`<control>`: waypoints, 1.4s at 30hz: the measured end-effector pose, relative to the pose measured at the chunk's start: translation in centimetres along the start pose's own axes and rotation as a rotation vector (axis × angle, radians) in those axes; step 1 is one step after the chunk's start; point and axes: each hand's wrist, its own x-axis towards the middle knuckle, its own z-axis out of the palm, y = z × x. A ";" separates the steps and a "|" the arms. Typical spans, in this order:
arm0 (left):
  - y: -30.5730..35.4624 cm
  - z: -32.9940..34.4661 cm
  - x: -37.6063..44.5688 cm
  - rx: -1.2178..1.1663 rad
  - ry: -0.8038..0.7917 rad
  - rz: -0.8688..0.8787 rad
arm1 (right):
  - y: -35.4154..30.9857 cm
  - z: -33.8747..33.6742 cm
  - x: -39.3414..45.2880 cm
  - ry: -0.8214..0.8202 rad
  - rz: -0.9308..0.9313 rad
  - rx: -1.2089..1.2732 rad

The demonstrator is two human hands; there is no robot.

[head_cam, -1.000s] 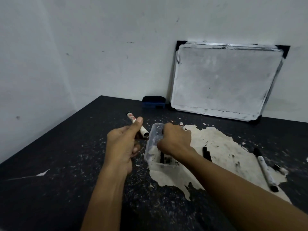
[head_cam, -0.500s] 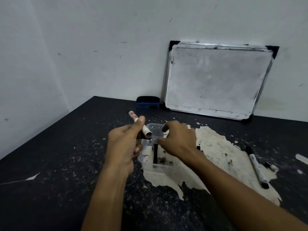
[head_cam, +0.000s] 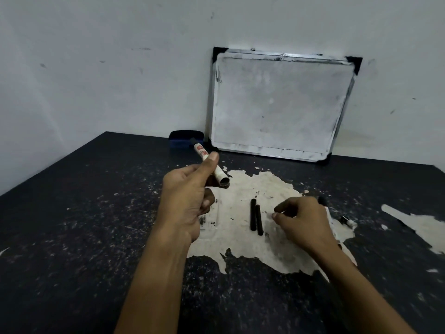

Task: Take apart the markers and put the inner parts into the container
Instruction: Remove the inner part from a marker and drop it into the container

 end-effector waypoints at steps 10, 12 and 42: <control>-0.6 1.3 -0.2 0.011 -0.019 -0.001 | -2.3 3.3 -0.5 0.040 -0.062 -0.246; -0.5 1.1 -0.2 0.014 -0.016 0.003 | -2.8 3.9 -0.5 0.060 -0.096 -0.322; -0.3 0.3 -0.1 0.007 0.025 -0.026 | -4.5 6.4 -0.4 0.157 -0.104 -0.348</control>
